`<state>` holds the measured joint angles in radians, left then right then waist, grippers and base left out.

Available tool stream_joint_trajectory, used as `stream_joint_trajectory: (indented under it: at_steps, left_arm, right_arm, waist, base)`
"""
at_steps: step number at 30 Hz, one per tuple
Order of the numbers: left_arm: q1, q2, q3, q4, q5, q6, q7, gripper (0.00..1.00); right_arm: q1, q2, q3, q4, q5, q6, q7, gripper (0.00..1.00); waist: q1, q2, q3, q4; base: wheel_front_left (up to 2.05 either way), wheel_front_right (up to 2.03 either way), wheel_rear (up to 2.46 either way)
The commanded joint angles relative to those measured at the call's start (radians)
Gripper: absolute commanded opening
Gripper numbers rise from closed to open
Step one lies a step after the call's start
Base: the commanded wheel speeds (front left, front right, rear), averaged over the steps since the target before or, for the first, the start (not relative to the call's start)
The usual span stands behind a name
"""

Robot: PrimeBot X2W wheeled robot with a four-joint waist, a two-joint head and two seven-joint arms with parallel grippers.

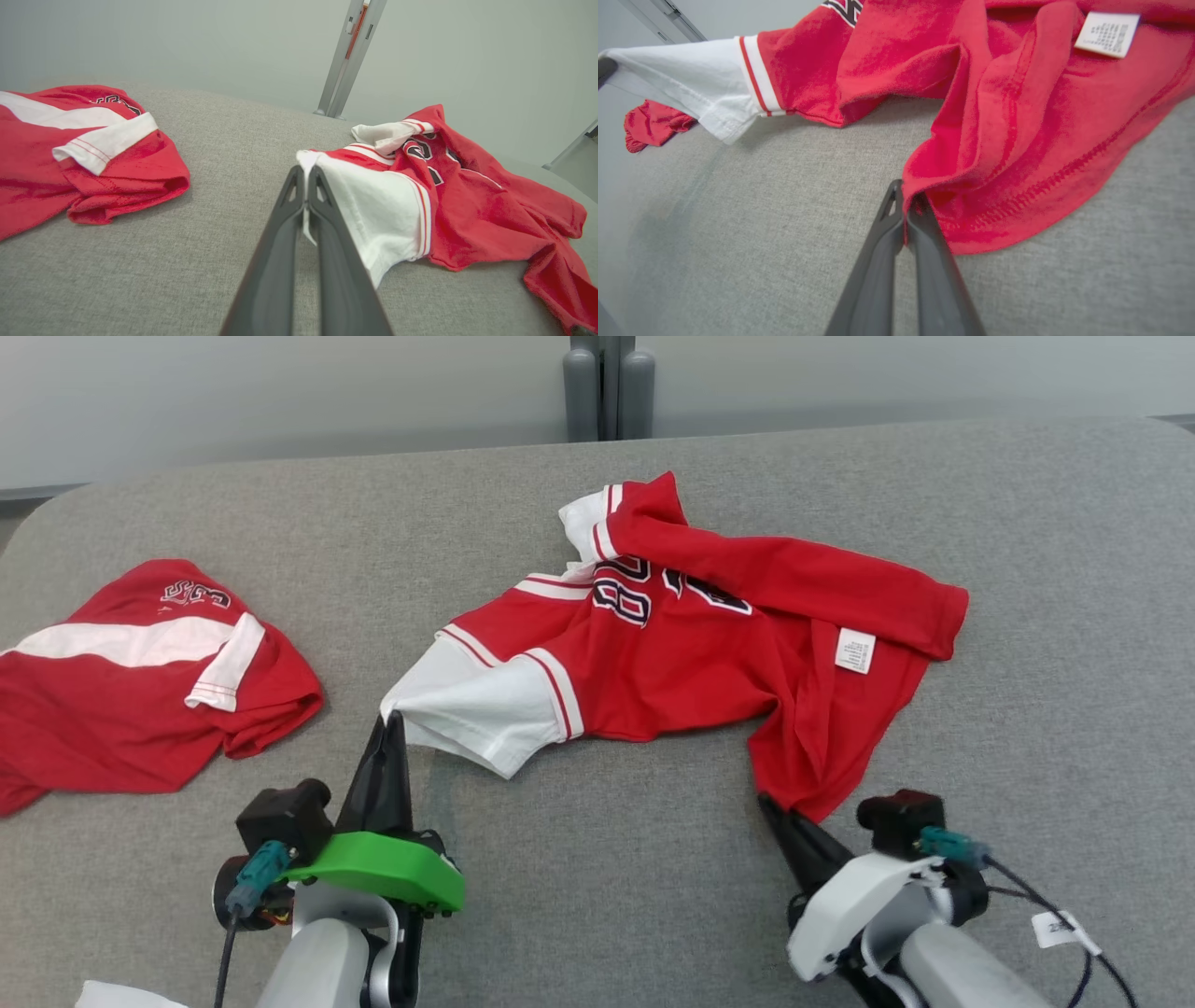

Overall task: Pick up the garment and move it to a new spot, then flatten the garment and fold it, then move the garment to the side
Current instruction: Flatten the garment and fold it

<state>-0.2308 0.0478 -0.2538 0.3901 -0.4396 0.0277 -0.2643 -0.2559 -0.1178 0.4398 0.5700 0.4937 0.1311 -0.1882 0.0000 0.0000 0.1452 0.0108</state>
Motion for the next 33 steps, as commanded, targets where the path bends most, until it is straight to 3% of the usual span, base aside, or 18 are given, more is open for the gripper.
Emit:
stream_joint_trajectory:
  at_steps: [1, 5, 8, 12, 16, 25, 33]
  left_arm:
    - [0.005, 0.005, 0.016, -0.014, -0.008, 0.002, 0.0, 0.0]
    - [-0.008, 0.005, 0.079, -0.057, -0.038, -0.012, 0.0, 0.0]
    - [-0.036, 0.004, 0.127, -0.09, -0.044, -0.031, 0.0, 0.0]
    - [-0.108, 0.014, 0.173, -0.13, -0.061, -0.062, 0.0, 0.0]
    - [-0.226, 0.035, 0.158, -0.155, -0.057, -0.088, 0.021, 0.0]
    - [-0.48, 0.039, 0.214, -0.307, -0.157, -0.039, 0.165, 0.0]
    - [-0.506, 0.085, 0.237, -0.429, -0.153, 0.014, 0.263, 0.0]
  right_arm:
    - [0.002, -0.056, 0.0, -0.036, 0.026, -0.001, 0.007, 0.0]
    - [0.008, -0.155, -0.013, -0.207, 0.171, 0.0, 0.04, 0.0]
    - [-0.014, -0.268, -0.048, -0.334, 0.238, 0.0, 0.072, 0.0]
    - [-0.053, -0.354, -0.107, -0.452, 0.325, 0.0, 0.121, 0.0]
    - [-0.126, -0.42, -0.15, -0.524, 0.372, 0.0, 0.174, 0.0]
    - [-0.335, -0.491, -0.218, -0.625, 0.411, 0.0, 0.254, 0.0]
    - [-0.362, -0.518, -0.297, -0.689, 0.443, 0.0, 0.335, 0.0]
  waist:
    - [0.0, 0.0, -0.017, -0.02]
    - [0.0, 0.0, -0.04, -0.049]
    - [0.0, 0.0, -0.06, -0.069]
    - [0.0, 0.0, -0.093, -0.08]
    - [0.0, 0.0, -0.137, -0.081]
    - [0.0, 0.0, -0.189, -0.079]
    - [0.0, 0.0, -0.177, -0.074]
  base:
    - [0.0, 0.0, 0.0]
    - [0.0, 0.0, 0.0]
    - [0.0, 0.0, 0.0]
    - [0.0, 0.0, 0.0]
    - [0.0, 0.0, 0.0]
    - [0.0, 0.0, 0.0]
    - [0.0, 0.0, 0.0]
